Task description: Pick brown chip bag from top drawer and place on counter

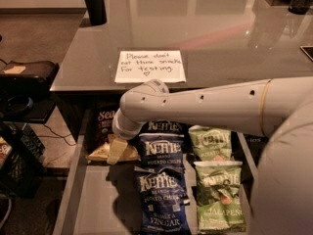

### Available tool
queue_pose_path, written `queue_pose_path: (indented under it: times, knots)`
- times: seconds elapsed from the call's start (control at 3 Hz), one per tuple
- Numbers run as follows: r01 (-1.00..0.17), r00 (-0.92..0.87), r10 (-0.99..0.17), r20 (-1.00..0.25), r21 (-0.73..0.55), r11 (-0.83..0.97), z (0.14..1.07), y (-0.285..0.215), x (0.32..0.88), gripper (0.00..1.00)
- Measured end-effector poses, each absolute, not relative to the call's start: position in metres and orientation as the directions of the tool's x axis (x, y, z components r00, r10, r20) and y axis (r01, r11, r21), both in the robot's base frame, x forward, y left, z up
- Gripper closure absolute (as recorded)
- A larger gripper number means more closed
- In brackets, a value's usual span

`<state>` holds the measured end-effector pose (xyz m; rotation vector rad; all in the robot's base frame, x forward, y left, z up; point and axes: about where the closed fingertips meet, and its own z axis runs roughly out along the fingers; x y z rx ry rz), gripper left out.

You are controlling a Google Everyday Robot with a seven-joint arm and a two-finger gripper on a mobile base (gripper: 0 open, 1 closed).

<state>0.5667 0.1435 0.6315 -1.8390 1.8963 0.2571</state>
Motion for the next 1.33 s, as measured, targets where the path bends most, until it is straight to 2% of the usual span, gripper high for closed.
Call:
queue_pose_path:
  times: [0.33, 0.67, 1.0, 1.33]
  knots:
    - [-0.983, 0.009, -0.895, -0.447, -0.17, 0.075, 0.615, 0.145, 0.575, 0.0]
    - [-0.986, -0.002, -0.9, -0.435, -0.149, 0.075, 0.597, 0.145, 0.581, 0.08]
    - [-0.986, -0.005, -0.901, -0.434, -0.146, 0.076, 0.593, 0.145, 0.582, 0.26]
    - [-0.986, -0.008, -0.9, -0.436, -0.146, 0.079, 0.598, 0.145, 0.582, 0.51]
